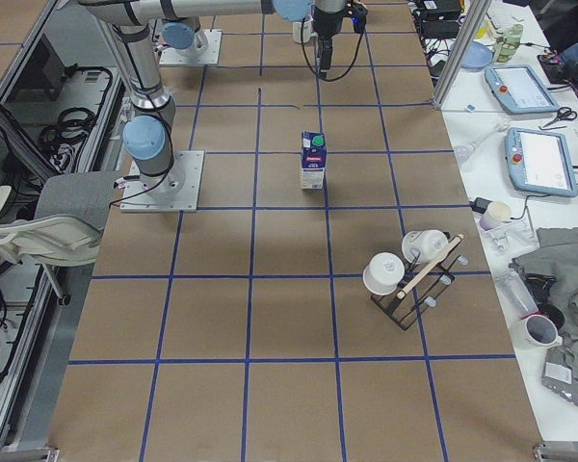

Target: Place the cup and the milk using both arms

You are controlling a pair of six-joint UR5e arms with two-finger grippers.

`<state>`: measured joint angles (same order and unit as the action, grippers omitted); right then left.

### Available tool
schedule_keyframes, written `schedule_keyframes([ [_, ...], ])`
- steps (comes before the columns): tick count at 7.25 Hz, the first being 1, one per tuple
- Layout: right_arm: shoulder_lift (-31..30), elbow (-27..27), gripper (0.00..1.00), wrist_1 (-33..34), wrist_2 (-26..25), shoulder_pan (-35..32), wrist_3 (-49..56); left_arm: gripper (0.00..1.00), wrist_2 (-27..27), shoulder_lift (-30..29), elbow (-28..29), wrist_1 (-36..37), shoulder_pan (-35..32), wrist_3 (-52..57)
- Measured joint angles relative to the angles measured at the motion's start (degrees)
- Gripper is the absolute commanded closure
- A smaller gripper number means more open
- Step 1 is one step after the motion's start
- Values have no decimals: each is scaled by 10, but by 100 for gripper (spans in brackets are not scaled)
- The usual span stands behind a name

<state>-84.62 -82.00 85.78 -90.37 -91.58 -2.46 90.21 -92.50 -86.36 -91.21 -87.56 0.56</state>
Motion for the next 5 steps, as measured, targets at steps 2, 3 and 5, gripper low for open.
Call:
schedule_keyframes([
  [2, 1, 0, 0, -1, 0, 0, 0, 0, 0, -1, 0, -3, -1, 1],
  [3, 3, -1, 0, 0, 0, 2, 2, 0, 1, -3, 2, -3, 1, 4],
  [5, 13, -6, 0, 2, -6, 15, 13, 0, 3, 1, -8, -7, 36, 54],
])
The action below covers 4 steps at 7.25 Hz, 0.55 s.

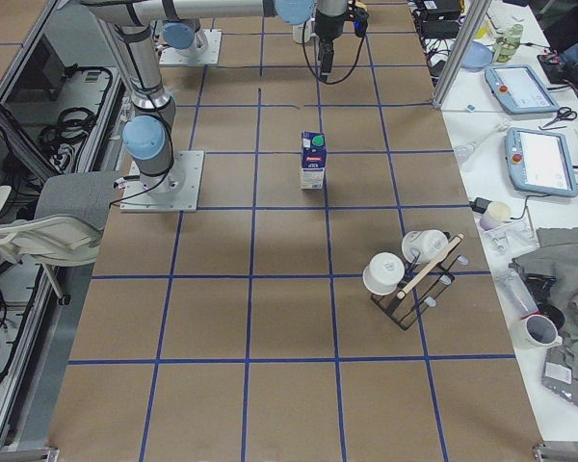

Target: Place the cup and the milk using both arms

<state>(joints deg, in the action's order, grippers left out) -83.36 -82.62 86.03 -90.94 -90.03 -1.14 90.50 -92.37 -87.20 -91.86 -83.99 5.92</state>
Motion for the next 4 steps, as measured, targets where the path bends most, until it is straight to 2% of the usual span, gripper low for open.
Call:
schedule_keyframes([
  [2, 11, -30, 0, 9, -1, 43, 42, 0, -5, 3, -41, 0, 81, 87],
  [4, 21, -75, 0, 55, -1, 96, 105, 0, -8, -13, -117, 67, 115, 109],
])
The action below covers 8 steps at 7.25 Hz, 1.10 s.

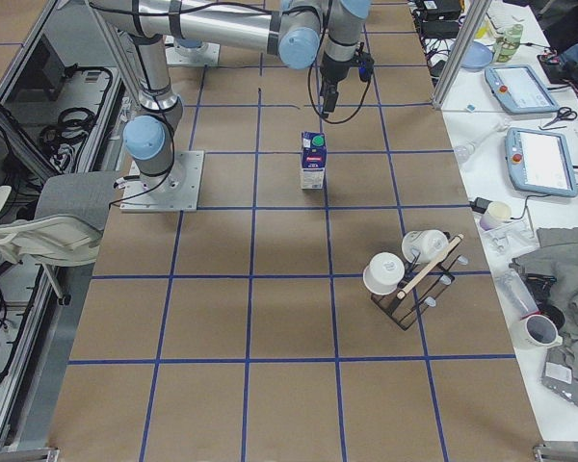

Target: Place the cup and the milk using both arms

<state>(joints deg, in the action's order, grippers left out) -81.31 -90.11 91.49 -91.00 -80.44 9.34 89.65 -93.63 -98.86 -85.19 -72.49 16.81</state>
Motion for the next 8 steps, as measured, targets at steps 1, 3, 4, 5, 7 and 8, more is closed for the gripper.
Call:
schedule_keyframes([
  [1, 5, -18, 0, 21, 0, 10, 16, 0, 0, -10, -43, 59, 6, 4],
  [3, 20, -36, 0, 41, -7, 17, 39, 2, -1, -39, -125, 185, 11, 6],
  [4, 24, -38, 1, 44, -15, 20, 45, 17, -1, -52, -145, 216, 11, 4],
  [5, 25, -39, 1, 45, -20, 26, 49, 46, -1, -64, -154, 228, 11, 4],
  [7, 25, -48, 1, 45, -19, 34, 50, 100, 0, -74, -158, 234, 11, 6],
  [8, 26, -55, 3, 47, -16, 35, 49, 100, 2, -76, -157, 234, 11, 9],
])
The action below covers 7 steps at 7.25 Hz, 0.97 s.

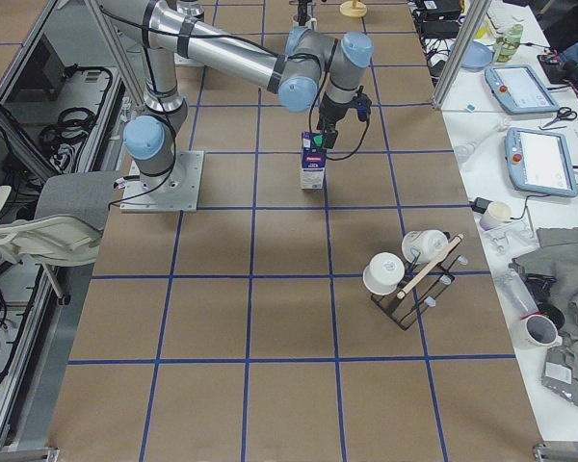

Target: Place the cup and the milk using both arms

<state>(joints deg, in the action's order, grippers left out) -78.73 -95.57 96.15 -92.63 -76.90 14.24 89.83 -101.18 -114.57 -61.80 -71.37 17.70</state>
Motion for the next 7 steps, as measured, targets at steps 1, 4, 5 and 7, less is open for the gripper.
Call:
schedule_keyframes([
  [1, 1, -4, 3, 0, 0, 0, 0, 100, 2, 0, 1, 0, 0, 1],
  [4, 5, -31, 8, 10, -5, 0, 0, 100, 2, 11, 15, -1, -12, -13],
  [5, 5, -37, 17, 16, -6, 1, 1, 100, 1, 16, 28, -6, -27, -41],
  [7, 5, -41, 30, 21, -4, 1, 2, 100, -6, 14, 57, -24, -108, -159],
])
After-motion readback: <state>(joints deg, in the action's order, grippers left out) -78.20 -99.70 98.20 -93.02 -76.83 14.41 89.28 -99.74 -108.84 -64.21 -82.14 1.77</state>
